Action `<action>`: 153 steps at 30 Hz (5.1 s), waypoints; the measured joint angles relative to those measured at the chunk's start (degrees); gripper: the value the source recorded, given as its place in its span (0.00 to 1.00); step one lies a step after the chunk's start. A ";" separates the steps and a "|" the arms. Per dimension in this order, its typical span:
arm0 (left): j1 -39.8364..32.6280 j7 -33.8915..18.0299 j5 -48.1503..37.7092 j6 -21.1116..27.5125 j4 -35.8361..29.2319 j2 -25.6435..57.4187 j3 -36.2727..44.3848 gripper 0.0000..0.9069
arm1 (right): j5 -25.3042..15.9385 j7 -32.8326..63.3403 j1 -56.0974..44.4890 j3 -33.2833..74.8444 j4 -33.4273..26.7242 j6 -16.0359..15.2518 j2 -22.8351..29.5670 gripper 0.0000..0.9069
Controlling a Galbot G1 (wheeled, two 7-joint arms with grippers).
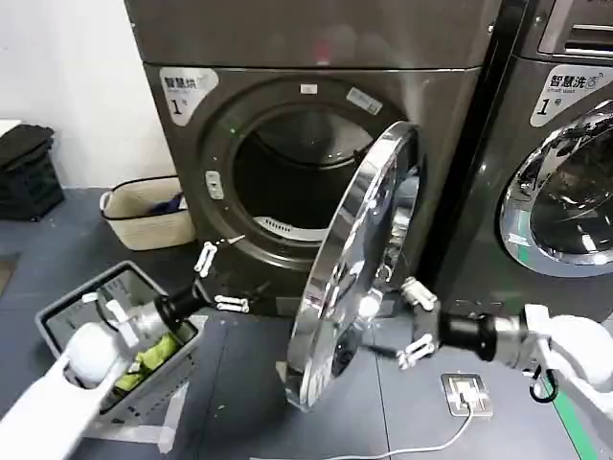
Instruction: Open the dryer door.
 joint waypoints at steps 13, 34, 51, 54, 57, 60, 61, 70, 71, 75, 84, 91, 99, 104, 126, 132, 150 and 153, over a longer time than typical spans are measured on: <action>-5.59 0.14 -0.27 -1.95 0.77 -0.16 8.31 1.00 | -5.65 12.73 -29.64 34.85 3.00 1.18 20.32 1.00; -21.14 0.13 -1.51 -5.57 6.68 -4.76 26.83 1.00 | -18.73 47.25 -32.42 57.98 -5.43 -1.65 49.38 1.00; -30.29 -1.53 0.36 -6.82 12.64 -11.87 37.14 1.00 | -25.55 57.83 -30.86 64.92 -17.95 -7.32 59.80 1.00; -32.10 -1.90 0.98 -6.91 14.10 -13.69 38.91 1.00 | -26.78 58.93 -30.63 65.73 -18.85 -7.86 60.74 1.00; -33.55 -2.23 1.92 -6.92 15.87 -15.43 40.46 1.00 | -27.54 59.24 -30.76 66.61 -19.21 -7.83 61.33 1.00; -34.89 -2.58 2.62 -6.85 17.66 -17.30 41.81 1.00 | -27.79 59.22 -30.78 67.06 -19.23 -7.66 61.85 1.00; -35.32 -2.64 2.77 -6.78 18.21 -17.85 42.13 1.00 | -27.79 59.21 -30.78 67.15 -19.21 -7.63 61.99 1.00; -38.81 -4.15 4.41 -5.87 23.62 -23.60 45.15 1.00 | -27.46 59.13 -30.76 67.82 -18.73 -7.48 63.09 1.00; -39.17 -4.31 4.47 -5.79 24.23 -24.20 45.43 1.00 | -27.45 59.13 -30.78 67.86 -18.64 -7.47 63.17 1.00; -40.77 -4.76 4.66 -5.20 26.20 -26.59 46.55 1.00 | -27.43 59.05 -30.84 67.98 -18.26 -7.42 63.60 1.00; -43.64 -5.25 5.82 -4.81 30.70 -31.60 48.23 1.00 | -27.39 59.03 -31.21 68.76 -18.40 -7.32 63.61 1.00; -45.27 -5.41 7.40 -4.53 35.10 -36.07 48.62 1.00 | -27.25 59.03 -31.46 69.00 -18.42 -7.11 63.61 1.00; -45.73 -8.77 8.49 0.72 38.40 -39.69 48.71 1.00 | -27.36 59.02 -31.19 68.76 -18.36 -6.61 63.61 1.00; -45.69 -9.13 7.70 1.52 39.46 -40.94 48.48 1.00 | -27.36 58.90 -31.01 68.61 -17.76 -6.65 63.60 1.00; -42.85 -8.51 6.18 3.63 32.66 -35.76 48.47 1.00 | -27.19 58.44 -30.60 68.13 -17.98 -6.86 63.60 1.00; -41.59 -8.86 4.48 6.05 27.26 -31.95 47.84 1.00 | -26.21 57.78 -30.52 67.70 -17.40 -7.70 63.60 1.00; -29.02 -9.15 0.42 19.99 2.29 -10.54 34.88 1.00 | -25.57 55.67 -29.24 66.01 -16.70 -8.48 60.29 1.00; -24.29 -8.81 -0.63 21.13 -1.68 -6.58 28.94 1.00 | -25.30 54.91 -29.28 65.59 -16.88 -8.54 59.21 1.00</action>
